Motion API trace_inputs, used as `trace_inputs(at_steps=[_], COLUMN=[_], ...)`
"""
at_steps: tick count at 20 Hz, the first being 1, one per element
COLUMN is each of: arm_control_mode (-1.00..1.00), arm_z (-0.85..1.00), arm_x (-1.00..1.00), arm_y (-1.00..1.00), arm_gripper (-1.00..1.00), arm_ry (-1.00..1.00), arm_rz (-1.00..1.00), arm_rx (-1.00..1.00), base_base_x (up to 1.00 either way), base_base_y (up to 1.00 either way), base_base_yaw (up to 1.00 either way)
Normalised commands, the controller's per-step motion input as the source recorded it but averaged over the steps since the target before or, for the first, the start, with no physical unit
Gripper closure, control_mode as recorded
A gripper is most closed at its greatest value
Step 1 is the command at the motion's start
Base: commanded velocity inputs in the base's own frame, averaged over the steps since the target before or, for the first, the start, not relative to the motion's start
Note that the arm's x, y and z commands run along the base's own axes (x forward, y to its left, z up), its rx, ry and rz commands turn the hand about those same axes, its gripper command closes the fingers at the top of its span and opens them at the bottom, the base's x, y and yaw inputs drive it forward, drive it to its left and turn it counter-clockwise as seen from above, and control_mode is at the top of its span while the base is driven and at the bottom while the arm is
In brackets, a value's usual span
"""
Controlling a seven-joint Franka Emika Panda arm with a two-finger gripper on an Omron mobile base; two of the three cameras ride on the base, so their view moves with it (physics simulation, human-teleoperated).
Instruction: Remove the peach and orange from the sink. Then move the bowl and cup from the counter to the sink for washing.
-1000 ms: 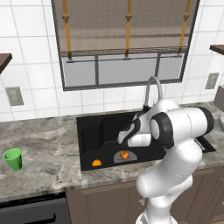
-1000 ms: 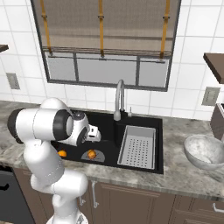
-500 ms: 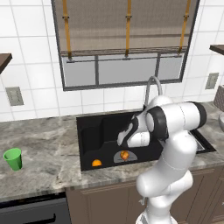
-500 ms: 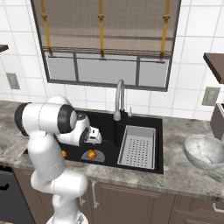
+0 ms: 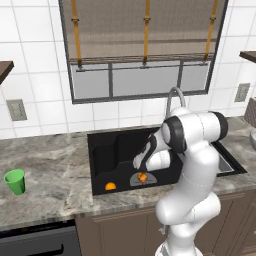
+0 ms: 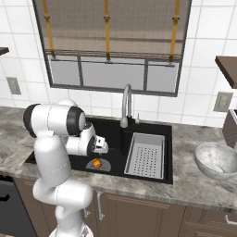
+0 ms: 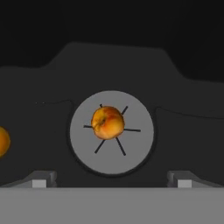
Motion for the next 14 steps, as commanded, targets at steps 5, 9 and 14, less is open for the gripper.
trace_inputs(at_steps=[5,9,14], arm_control_mode=[-1.0,-1.0,-1.0], arm_z=[-0.19,-0.17,-0.14], arm_x=[0.14,0.15,0.18], arm_y=[0.0,0.0,0.01], arm_gripper=[-1.0,-1.0,-1.0], arm_ry=[0.0,0.0,-0.03], arm_rz=[0.0,0.0,0.0], arm_rx=[0.0,0.0,0.0], base_base_x=[0.0,0.0,0.0], base_base_y=[0.0,0.0,0.0], base_base_yaw=[0.0,0.0,0.0])
